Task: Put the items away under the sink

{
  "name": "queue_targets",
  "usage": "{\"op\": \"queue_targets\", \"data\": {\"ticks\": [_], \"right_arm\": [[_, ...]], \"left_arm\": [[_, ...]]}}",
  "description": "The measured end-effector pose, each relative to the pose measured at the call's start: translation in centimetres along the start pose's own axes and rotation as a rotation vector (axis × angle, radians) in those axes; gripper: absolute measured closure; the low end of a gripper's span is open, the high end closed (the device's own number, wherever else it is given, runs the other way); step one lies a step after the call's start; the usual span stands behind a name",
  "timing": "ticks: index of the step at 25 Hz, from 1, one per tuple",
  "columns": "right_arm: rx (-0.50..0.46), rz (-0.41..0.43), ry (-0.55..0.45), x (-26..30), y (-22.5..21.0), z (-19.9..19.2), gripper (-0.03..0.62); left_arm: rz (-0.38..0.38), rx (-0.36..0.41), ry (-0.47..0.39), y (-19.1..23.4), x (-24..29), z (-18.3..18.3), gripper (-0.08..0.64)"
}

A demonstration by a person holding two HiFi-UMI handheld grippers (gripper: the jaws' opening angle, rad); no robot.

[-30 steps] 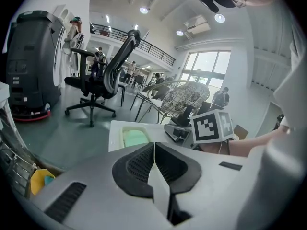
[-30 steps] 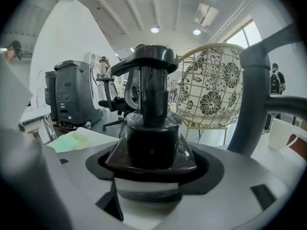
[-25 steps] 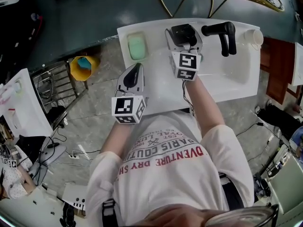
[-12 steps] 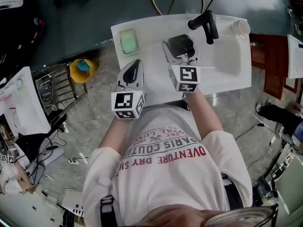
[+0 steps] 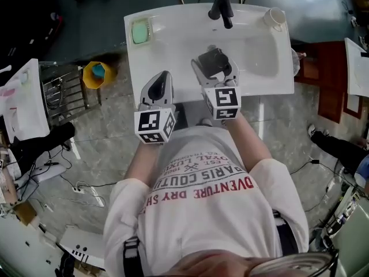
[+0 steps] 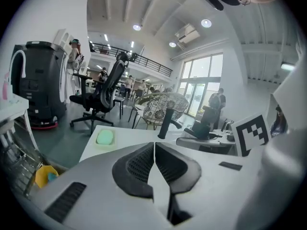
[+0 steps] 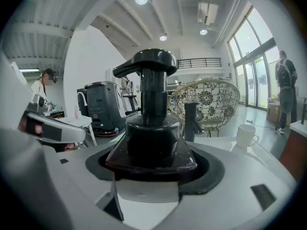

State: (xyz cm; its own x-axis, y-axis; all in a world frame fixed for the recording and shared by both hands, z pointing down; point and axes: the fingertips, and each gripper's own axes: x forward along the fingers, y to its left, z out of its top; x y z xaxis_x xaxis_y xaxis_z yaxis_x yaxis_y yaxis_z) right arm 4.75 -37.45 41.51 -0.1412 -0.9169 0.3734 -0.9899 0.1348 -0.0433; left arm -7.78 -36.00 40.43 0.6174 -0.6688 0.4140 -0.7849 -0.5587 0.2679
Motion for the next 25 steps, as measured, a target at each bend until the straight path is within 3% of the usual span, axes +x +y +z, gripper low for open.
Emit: {"op": "queue_targets", "data": {"ticks": [9, 14, 25], "right_arm": [[-0.075, 0.110, -0.019, -10.3, -1.1, -3.4, 0.213], [-0.071, 0.104, -0.009, -15.6, -2.1, -5.0, 0.213], [-0.032, 0.052, 0.031, -21.4, -2.1, -10.0, 0.213]], "left_arm": [[0.112, -0.062, -0.016, -8.1, -6.3, -7.1, 0.532], [0.108, -0.056, 0.014, -12.3, -9.3, -9.5, 0.532], [0.049, -0.014, 0.047, -15.0, -12.6, -13.4, 0.532]]}}
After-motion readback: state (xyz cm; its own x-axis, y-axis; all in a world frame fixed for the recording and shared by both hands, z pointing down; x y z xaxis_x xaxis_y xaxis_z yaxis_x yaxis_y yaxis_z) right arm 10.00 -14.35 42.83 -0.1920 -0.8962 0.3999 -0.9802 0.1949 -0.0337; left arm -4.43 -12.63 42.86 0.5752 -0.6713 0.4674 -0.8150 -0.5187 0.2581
